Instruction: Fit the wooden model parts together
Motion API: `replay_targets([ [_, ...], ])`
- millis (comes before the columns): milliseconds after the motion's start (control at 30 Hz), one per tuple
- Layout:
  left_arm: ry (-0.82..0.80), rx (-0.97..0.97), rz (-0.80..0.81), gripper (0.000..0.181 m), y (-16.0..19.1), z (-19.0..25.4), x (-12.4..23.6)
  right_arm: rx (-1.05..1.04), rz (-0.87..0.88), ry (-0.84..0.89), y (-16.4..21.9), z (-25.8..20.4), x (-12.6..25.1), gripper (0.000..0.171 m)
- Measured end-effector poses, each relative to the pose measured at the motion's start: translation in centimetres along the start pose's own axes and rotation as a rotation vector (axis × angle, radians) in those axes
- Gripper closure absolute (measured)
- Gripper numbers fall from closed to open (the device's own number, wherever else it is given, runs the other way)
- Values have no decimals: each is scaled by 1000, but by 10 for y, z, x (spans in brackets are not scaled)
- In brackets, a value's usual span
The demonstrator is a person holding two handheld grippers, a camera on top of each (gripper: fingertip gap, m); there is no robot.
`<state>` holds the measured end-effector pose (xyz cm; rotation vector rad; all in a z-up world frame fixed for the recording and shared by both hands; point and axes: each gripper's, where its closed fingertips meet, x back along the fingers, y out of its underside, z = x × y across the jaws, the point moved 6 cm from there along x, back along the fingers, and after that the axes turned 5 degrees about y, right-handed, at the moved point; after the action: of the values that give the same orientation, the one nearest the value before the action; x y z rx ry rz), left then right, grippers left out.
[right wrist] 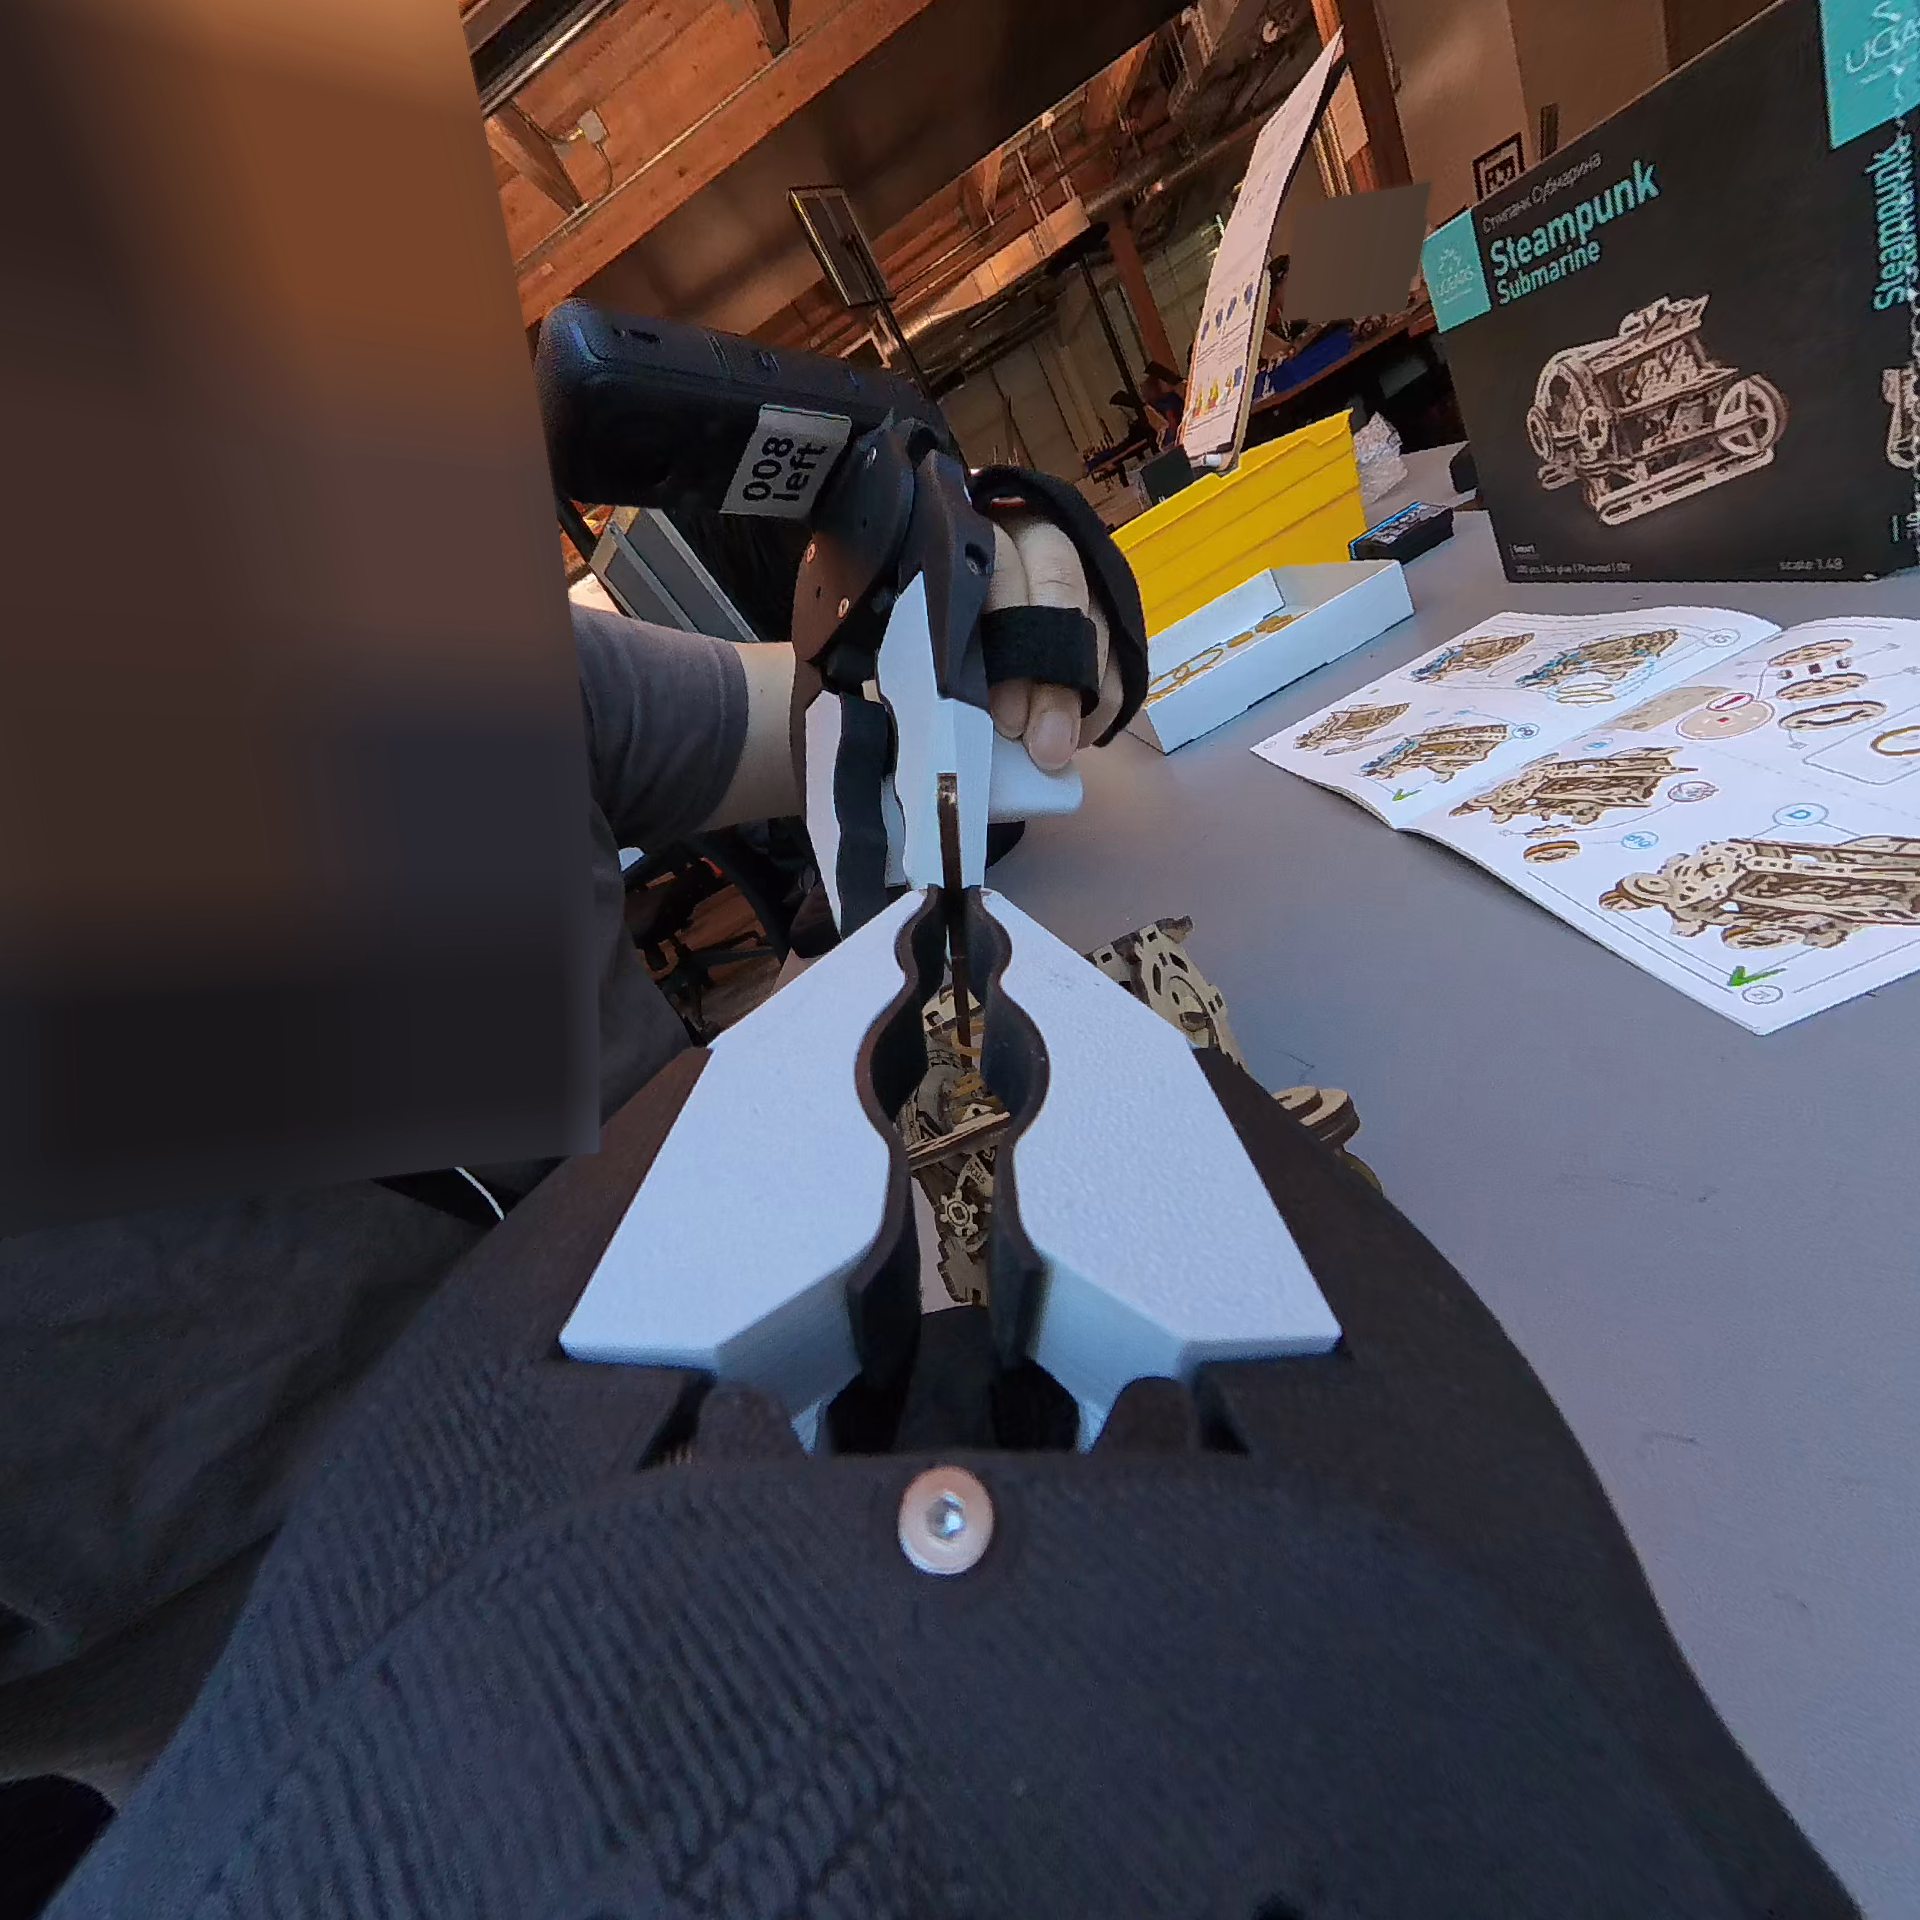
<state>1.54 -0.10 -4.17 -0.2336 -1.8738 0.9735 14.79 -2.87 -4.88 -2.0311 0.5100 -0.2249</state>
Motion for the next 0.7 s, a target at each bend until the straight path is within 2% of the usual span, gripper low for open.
replay_targets([
  [300,45,5,-61,149,3,-3,-16,6,-4,-7,0,-2,-1,171],
  [700,83,6,-79,157,2,-2,-19,1,-41,-44,2,-7,-3,170],
])
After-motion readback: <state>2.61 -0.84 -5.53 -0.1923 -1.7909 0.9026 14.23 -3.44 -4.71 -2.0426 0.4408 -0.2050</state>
